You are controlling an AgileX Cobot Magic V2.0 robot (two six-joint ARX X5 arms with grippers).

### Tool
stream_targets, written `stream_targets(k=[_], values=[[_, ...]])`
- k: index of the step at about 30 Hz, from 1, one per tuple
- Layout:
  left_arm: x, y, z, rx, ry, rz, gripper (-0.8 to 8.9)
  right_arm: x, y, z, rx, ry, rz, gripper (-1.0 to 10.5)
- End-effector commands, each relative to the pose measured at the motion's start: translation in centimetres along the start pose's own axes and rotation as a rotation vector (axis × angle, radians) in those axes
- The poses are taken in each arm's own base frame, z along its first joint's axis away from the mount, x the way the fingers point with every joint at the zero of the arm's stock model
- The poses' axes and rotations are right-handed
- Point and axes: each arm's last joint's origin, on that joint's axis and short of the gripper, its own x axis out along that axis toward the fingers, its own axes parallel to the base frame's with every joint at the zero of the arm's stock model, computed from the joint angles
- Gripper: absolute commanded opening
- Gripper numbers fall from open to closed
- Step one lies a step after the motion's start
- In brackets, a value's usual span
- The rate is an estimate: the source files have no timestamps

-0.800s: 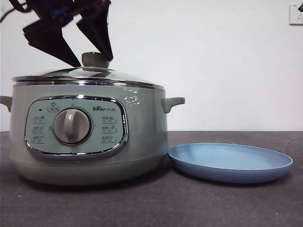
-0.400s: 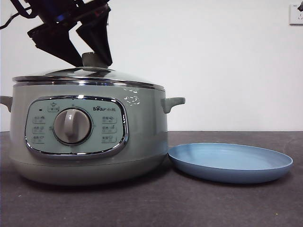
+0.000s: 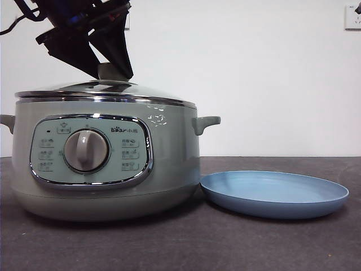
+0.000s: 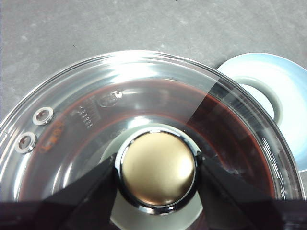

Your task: Take the pumpkin out from the steamer,put the pumpkin in the blue plate,close the lid

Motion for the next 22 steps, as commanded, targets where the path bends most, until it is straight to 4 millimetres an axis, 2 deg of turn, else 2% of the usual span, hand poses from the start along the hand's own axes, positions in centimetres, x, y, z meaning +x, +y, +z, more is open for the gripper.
stream_targets(k=[1, 5, 12, 16, 22], values=[[-0.9, 0.0, 0.6, 0.010, -0.062, 0.002, -0.09, -0.1, 0.0, 0.0, -0.006, 0.000, -0.003, 3.8], [-2.4, -0.1, 1.0, 0.010, -0.121, 0.002, -0.09, 0.0, 0.0, 0.0, -0.006, 0.000, 0.004, 3.8], [-6.9, -0.2, 1.3, 0.010, -0.251, 0.054, -0.09, 1.0, 0.2, 0.2, -0.017, 0.031, 0.033, 3.8], [-10.0, -0.2, 0.9, 0.001, -0.316, 0.125, -0.09, 2.7, 0.9, 0.9, -0.045, 0.078, 0.091, 3.9], [-14.5, 0.0, -0.7, 0.008, -0.366, 0.269, -0.09, 6.8, 3.1, 2.5, -0.094, 0.153, 0.178, 4.1]])
